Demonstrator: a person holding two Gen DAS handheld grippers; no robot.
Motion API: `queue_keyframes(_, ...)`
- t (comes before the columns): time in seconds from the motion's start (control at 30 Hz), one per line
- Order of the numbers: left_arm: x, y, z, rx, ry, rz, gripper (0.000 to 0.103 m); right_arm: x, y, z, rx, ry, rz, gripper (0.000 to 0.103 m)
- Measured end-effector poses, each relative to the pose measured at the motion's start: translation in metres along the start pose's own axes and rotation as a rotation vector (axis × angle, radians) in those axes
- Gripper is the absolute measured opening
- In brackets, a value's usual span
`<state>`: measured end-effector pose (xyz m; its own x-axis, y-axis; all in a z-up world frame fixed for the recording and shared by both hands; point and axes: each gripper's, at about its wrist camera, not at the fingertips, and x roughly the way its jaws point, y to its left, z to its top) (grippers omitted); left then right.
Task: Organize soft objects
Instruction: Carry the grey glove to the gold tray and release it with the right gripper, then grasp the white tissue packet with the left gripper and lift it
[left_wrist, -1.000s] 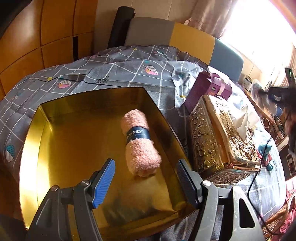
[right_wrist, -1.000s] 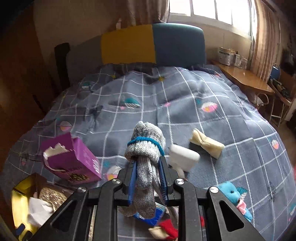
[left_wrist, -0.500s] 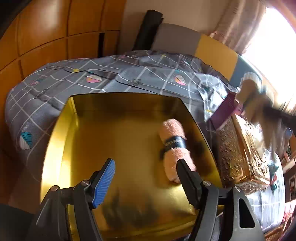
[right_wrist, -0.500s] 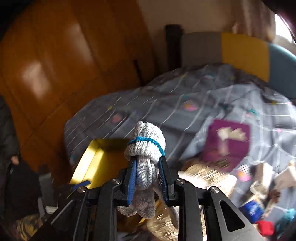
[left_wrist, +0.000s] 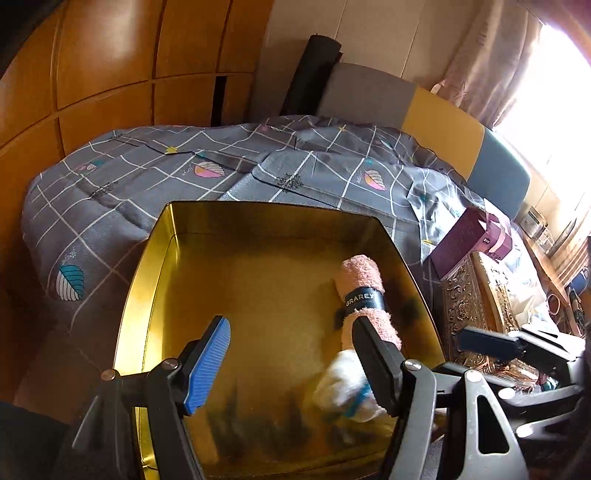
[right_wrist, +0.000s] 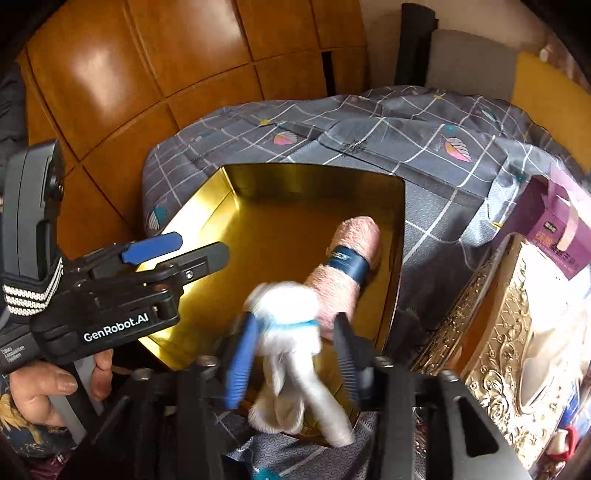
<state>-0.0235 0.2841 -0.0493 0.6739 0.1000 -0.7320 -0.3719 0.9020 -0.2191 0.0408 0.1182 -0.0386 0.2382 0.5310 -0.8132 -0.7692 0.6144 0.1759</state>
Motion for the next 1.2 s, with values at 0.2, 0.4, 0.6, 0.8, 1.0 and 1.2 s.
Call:
queue_keyframes(0.2, -0.005, -0.007, 0.0, 0.011, -0.017, -0.003, 0.07, -0.037, -0.004, -0.007, 0.02, -0.109, -0.042, 0.058)
queue_keyframes(0.4, -0.018, -0.022, 0.002, 0.059, -0.046, -0.054, 0.07, -0.075, -0.02, -0.024, 0.056, -0.191, -0.131, 0.062)
queue_keyframes(0.6, -0.036, -0.053, 0.007, 0.149, -0.096, -0.105, 0.07, -0.12, -0.067, -0.053, 0.189, -0.259, -0.226, 0.068)
queue_keyframes(0.8, -0.05, -0.094, 0.013, 0.235, -0.095, -0.194, 0.07, -0.153, -0.141, -0.096, 0.388, -0.251, -0.375, 0.071)
queue_keyframes(1.0, -0.067, -0.156, 0.012, 0.39, -0.113, -0.282, 0.07, -0.176, -0.221, -0.137, 0.587, -0.206, -0.554, 0.076)
queue_keyframes(1.2, -0.079, -0.236, 0.012, 0.535, -0.107, -0.389, 0.07, -0.191, -0.289, -0.179, 0.756, -0.183, -0.683, 0.076)
